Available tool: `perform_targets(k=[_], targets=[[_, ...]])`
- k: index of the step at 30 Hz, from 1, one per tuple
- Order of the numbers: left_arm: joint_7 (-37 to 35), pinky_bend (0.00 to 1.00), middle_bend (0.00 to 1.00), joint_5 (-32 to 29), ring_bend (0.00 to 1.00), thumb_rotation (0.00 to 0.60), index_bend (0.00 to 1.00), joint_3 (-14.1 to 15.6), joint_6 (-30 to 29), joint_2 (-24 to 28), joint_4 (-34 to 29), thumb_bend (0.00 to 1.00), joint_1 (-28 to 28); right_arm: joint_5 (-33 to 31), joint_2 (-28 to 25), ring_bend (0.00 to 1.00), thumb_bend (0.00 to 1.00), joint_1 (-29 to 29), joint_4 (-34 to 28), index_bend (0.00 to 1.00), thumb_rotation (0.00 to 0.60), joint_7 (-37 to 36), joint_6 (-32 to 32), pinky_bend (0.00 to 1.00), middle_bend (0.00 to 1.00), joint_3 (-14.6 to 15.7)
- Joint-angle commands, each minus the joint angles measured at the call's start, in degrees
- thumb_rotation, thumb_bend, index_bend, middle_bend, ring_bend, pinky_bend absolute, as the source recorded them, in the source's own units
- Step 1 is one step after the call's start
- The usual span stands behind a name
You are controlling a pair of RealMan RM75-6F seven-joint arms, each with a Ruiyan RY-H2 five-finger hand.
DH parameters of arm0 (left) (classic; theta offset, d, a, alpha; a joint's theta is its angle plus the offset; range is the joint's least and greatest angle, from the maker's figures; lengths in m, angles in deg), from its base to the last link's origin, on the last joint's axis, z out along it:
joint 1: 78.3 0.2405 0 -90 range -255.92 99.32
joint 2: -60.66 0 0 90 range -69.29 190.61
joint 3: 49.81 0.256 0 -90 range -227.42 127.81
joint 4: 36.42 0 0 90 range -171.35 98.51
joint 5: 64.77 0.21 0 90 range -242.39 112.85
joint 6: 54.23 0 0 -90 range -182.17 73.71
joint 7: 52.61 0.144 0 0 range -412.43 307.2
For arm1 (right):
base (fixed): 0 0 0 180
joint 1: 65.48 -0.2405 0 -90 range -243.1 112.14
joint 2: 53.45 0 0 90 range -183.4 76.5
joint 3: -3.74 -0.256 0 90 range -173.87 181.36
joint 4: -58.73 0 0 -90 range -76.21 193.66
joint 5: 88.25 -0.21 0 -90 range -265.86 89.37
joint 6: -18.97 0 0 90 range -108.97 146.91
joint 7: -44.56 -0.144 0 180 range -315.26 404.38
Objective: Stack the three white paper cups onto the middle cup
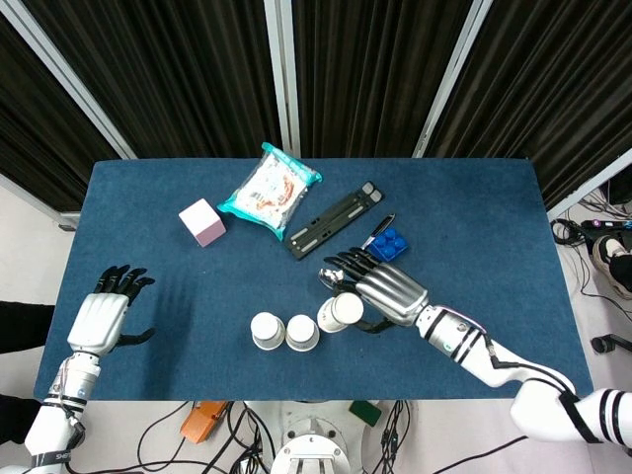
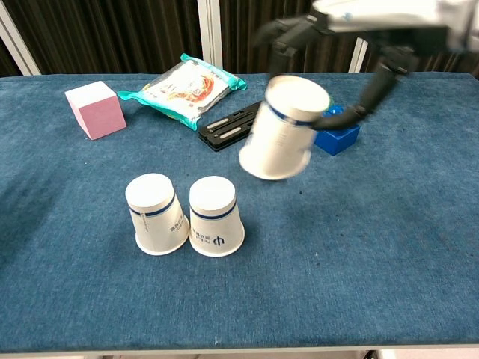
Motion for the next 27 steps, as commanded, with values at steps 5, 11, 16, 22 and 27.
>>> perform_targets(k=[5, 11, 16, 22, 27], targets=[[-1.03, 0.00, 0.11, 0.17, 0.05, 0.600, 0.22, -0.08, -0.05, -0.14, 0.72, 0.16, 0.77, -8.30, 3.58, 0.00, 0.46, -7.71, -0.27, 0.47, 0.600, 4.94, 6.13, 0.00, 0.09, -3.06], [-1.88, 0.00, 0.11, -0.10, 0.05, 0.600, 0.22, -0.48, 0.31, -0.29, 1.42, 0.16, 1.15, -15.70, 6.55, 0.00, 0.46, -12.45, 0.58, 0.46, 0.600, 11.21, 7.06, 0.00, 0.09, -3.04], [-2.59, 0.00, 0.11, -0.21, 0.05, 0.600, 0.22, -0.79, 0.65, -0.49, 2.06, 0.16, 1.38, -21.67, 9.11, 0.00, 0.46, -16.48, 1.43, 0.45, 0.600, 16.03, 6.90, 0.00, 0.09, -2.18], [-3.28, 0.00, 0.11, -0.44, 0.05, 0.600, 0.22, -1.02, 1.15, -0.72, 2.70, 0.16, 1.64, -27.11, 11.70, 0.00, 0.46, -20.56, 2.37, 0.43, 0.600, 19.90, 6.09, 0.00, 0.09, -1.00], [-3.94, 0.00, 0.11, -0.49, 0.05, 0.600, 0.22, -1.19, 1.24, -0.79, 3.19, 0.16, 1.95, -30.07, 12.77, 0.00, 0.46, -22.71, 2.69, 0.41, 0.600, 22.05, 4.95, 0.00, 0.09, 0.18]])
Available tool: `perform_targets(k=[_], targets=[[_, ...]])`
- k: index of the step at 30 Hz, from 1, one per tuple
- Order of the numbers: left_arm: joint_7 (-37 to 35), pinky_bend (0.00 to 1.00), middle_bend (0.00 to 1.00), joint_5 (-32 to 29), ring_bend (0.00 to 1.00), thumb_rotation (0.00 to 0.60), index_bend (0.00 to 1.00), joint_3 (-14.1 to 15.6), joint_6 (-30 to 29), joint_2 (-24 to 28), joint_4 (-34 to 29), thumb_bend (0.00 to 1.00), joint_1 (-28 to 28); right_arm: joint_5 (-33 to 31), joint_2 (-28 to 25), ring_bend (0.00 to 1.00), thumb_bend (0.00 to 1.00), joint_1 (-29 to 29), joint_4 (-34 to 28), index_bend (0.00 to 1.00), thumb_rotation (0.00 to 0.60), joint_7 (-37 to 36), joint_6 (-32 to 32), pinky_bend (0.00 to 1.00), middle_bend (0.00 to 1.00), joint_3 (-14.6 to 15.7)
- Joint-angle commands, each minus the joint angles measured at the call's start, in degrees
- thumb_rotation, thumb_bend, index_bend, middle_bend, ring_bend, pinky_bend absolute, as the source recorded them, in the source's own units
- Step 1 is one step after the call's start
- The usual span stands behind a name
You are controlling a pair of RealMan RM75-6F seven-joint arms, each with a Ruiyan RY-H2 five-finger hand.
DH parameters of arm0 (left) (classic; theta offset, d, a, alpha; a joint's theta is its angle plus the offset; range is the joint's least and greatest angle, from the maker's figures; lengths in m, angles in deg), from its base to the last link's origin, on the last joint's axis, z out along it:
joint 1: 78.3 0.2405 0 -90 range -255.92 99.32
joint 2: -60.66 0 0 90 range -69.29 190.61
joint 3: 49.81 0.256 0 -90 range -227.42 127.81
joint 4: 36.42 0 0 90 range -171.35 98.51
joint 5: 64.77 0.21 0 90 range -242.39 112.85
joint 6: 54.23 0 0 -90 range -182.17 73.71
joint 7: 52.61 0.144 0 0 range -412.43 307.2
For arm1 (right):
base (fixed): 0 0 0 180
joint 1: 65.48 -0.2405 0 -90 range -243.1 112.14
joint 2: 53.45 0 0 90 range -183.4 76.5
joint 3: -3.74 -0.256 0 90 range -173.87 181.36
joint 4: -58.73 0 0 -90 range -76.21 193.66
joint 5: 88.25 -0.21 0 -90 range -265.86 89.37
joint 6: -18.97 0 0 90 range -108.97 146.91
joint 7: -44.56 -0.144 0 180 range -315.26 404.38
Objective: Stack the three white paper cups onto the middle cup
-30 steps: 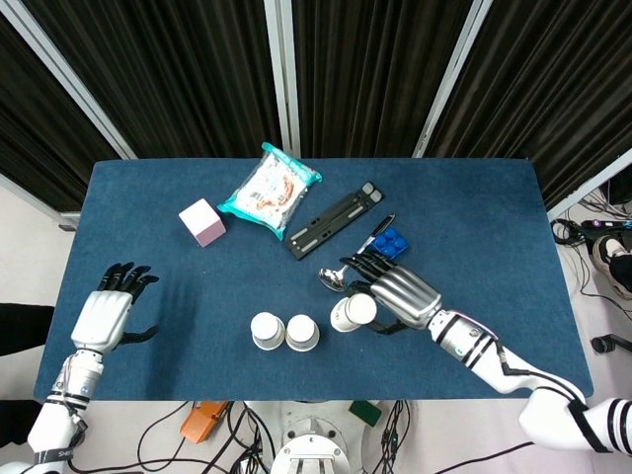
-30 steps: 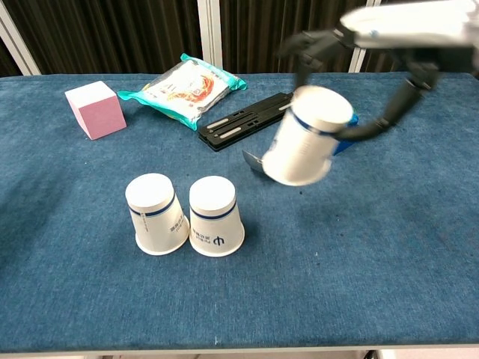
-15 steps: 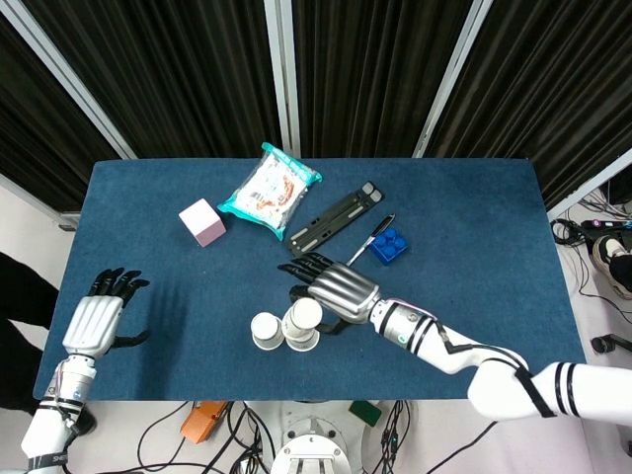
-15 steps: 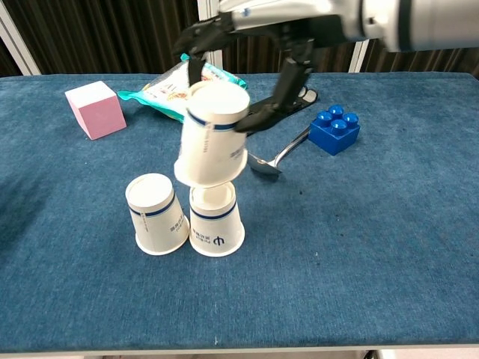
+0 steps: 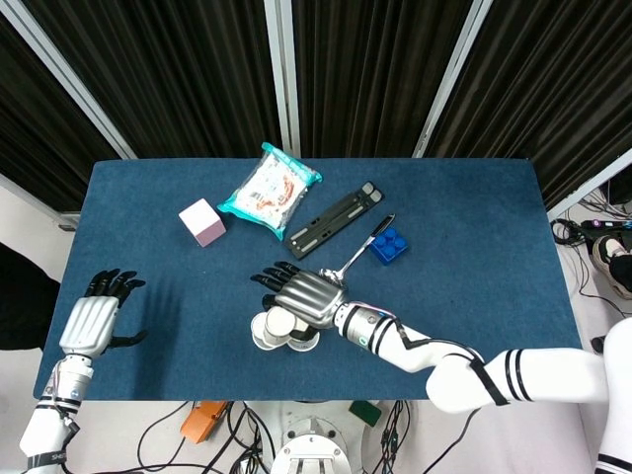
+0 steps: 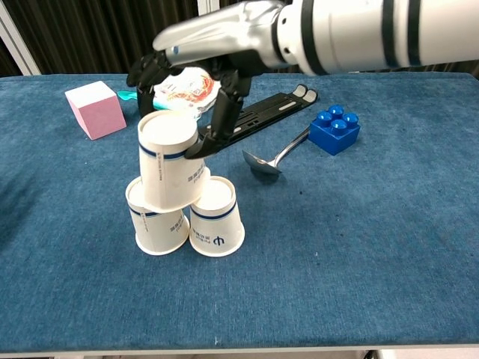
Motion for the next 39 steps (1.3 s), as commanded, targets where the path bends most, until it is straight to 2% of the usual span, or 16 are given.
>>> perform_targets(k=[1, 17, 22, 26, 31, 33, 36, 39], targets=[[-0.27, 0.00, 0.11, 0.05, 0.05, 0.600, 0.22, -0.05, 0.09, -0.03, 0.22, 0.16, 0.13, -1.53, 0.63, 0.00, 0.46, -1.07, 0.15, 0.40, 0.600, 1.22, -1.12, 0.00, 0.09, 0.81], [-0.81, 0.00, 0.11, -0.06, 0.05, 0.600, 0.21, -0.42, 0.37, -0.06, 0.35, 0.16, 0.83, -2.90, 0.61, 0.00, 0.46, -2.76, -0.73, 0.25, 0.600, 1.53, -3.32, 0.00, 0.09, 2.87], [-1.17, 0.00, 0.11, -0.01, 0.05, 0.600, 0.21, -0.76, 0.21, 0.13, 0.49, 0.16, 0.97, 0.32, -2.58, 0.00, 0.46, -0.40, -3.23, 0.16, 0.600, 0.15, -6.32, 0.00, 0.09, 2.93], [-1.43, 0.00, 0.11, 0.72, 0.05, 0.600, 0.21, -1.05, -0.50, 0.43, 2.08, 0.16, 1.11, 7.24, -8.60, 0.00, 0.46, 6.46, -6.45, 0.11, 0.600, 2.24, -15.89, 0.00, 0.09, 6.01], [-3.16, 0.00, 0.11, 1.70, 0.05, 0.600, 0.21, -1.48, -2.19, 0.72, 4.15, 0.16, 1.84, 16.60, -15.14, 0.00, 0.44, 20.46, -8.13, 0.02, 0.600, 2.01, -32.05, 0.00, 0.09, 13.19], [-3.90, 0.00, 0.11, 2.08, 0.05, 0.600, 0.21, -1.60, -2.95, 0.84, 4.83, 0.16, 2.20, 19.81, -16.39, 0.00, 0.44, 25.57, -6.75, 0.00, 0.600, -0.04, -37.05, 0.00, 0.09, 15.73], [-5.10, 0.00, 0.11, 3.15, 0.05, 0.600, 0.21, -1.76, -4.97, 0.69, 6.23, 0.16, 3.07, 24.23, -17.47, 0.00, 0.43, 33.95, -2.61, 0.00, 0.600, -6.80, -44.10, 0.00, 0.08, 19.47], [-5.94, 0.00, 0.11, 4.10, 0.05, 0.600, 0.21, -1.56, -6.51, 0.81, 6.82, 0.16, 3.97, 26.41, -17.28, 0.00, 0.42, 40.45, 2.25, 0.00, 0.600, -13.84, -48.83, 0.00, 0.07, 21.66]])
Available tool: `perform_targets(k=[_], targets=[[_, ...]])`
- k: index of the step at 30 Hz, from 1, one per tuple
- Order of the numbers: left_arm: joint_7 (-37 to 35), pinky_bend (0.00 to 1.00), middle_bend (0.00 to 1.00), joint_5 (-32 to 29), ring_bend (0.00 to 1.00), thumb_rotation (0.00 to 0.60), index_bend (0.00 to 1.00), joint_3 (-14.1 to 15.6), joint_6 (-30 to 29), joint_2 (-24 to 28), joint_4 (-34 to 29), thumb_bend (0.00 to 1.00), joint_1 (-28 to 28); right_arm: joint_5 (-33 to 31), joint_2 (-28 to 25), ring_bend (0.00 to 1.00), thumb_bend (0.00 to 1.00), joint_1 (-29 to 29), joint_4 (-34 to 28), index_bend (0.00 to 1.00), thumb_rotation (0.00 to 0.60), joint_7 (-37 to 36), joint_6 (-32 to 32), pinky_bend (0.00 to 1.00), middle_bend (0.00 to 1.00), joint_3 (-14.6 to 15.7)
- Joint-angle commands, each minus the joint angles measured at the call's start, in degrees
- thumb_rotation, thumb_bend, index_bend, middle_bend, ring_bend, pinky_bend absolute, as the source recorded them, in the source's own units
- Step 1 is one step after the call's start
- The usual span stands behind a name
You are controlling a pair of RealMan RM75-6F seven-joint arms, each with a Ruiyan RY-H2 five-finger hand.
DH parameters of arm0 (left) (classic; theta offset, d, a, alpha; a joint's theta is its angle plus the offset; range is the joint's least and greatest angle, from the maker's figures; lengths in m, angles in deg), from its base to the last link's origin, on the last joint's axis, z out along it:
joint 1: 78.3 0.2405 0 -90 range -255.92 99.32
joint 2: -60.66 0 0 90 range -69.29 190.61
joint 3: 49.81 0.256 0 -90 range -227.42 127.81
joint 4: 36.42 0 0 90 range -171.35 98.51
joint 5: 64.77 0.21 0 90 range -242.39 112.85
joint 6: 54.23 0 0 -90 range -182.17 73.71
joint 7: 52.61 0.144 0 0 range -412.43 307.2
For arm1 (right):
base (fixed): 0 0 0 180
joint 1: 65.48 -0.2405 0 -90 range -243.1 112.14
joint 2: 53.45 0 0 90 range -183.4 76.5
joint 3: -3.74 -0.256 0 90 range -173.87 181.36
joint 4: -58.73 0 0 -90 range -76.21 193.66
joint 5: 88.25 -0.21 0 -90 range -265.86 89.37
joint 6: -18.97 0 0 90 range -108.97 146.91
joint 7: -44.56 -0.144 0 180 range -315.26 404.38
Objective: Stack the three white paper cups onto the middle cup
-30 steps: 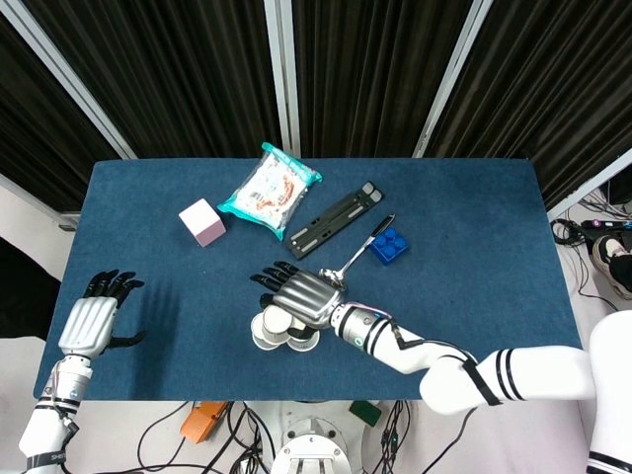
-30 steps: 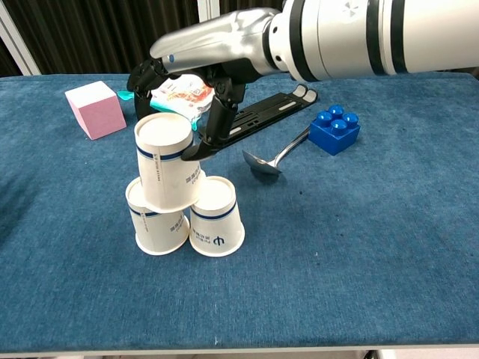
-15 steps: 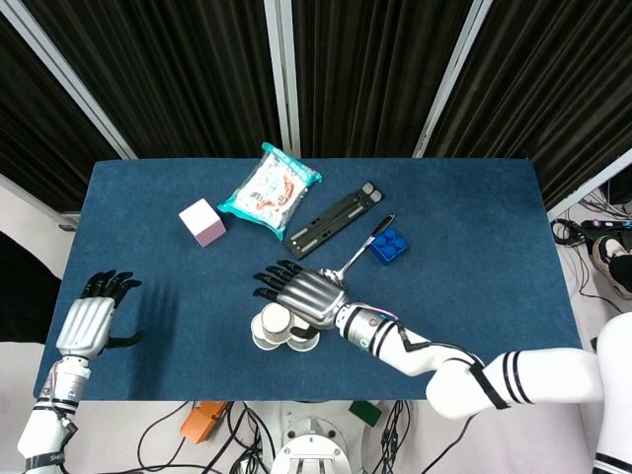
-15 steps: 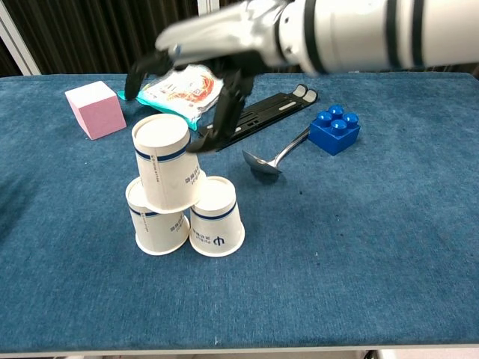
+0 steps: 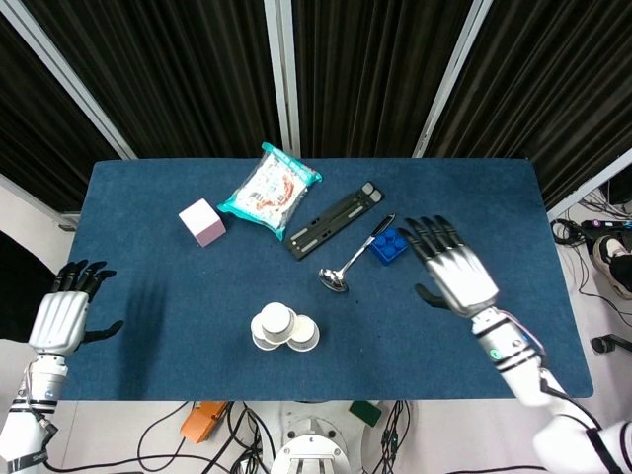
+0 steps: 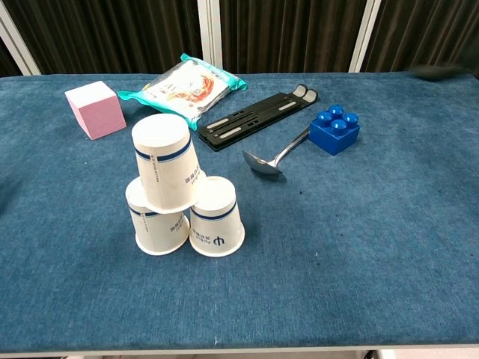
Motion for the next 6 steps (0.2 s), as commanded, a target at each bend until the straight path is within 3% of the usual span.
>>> perform_targets(k=[1, 6], targets=[[-0.92, 0.00, 0.11, 1.11, 0.05, 0.600, 0.21, 0.22, -1.63, 0.14, 0.47, 0.16, 1.08, 6.79, -2.05, 0.00, 0.42, 12.23, 7.79, 0.00, 0.600, -12.08, -10.23, 0.00, 0.07, 6.12], [-2.09, 0.00, 0.11, 2.76, 0.05, 0.600, 0.21, 0.93, -3.75, 0.85, -0.27, 0.16, 2.58, 8.60, 0.00, 0.00, 0.42, 20.09, 14.57, 0.00, 0.600, -20.11, -16.12, 0.00, 0.06, 6.94]])
